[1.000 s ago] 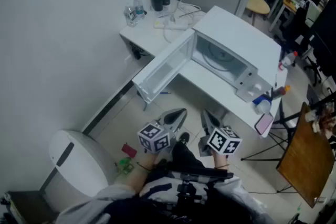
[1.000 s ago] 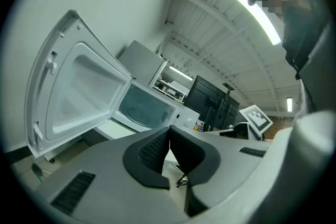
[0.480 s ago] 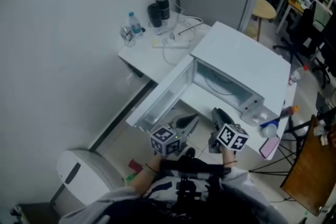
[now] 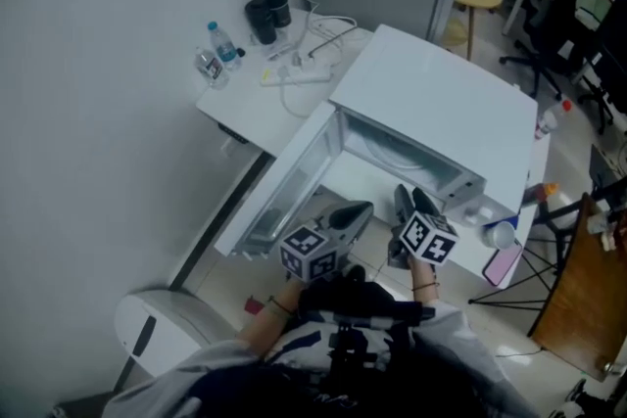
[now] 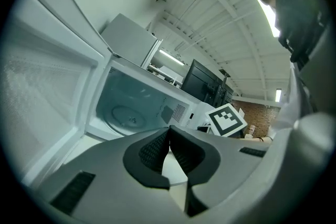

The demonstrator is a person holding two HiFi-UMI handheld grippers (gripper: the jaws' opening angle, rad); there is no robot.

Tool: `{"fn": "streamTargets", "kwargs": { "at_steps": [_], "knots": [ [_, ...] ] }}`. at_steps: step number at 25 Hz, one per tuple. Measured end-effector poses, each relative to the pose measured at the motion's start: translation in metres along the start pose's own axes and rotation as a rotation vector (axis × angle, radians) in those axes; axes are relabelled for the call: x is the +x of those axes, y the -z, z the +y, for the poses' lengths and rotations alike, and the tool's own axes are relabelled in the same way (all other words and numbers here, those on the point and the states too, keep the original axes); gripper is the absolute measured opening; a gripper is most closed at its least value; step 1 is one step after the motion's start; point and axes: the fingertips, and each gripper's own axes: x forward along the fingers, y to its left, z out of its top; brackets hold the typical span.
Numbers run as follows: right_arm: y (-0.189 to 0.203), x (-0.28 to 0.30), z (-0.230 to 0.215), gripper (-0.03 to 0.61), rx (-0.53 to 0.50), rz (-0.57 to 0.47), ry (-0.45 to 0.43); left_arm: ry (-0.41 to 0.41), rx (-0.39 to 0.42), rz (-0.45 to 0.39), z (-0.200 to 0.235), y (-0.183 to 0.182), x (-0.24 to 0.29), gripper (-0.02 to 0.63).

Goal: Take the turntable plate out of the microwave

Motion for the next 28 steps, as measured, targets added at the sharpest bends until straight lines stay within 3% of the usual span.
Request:
{"fn": "streamTargets", "kwargs": {
  "at_steps": [9,19,25,28],
  "knots": [
    [-0.020,0.046,-0.027,0.223,0.016,-0.028,0.173,0.067,0.031,0.060,0.016,-0.014,0.029,0.000],
    [-0.018,0.071,-0.057,0.224,0.165,0.036,0.332,0.099,0.027,0.070,0.043,-0.035,0.035,0.000],
    [-0.027,0.075,-0.067,0.222,0.265,-0.027,0.387,0.103,0.009,0.071,0.052,-0.037,0.034,0.000],
    [-0.028,0.067,-0.079,0.092,0.323,-0.039,0.410,0.105,0.007,0.071,0.054,-0.038,0.035,0.000]
  ]
}}
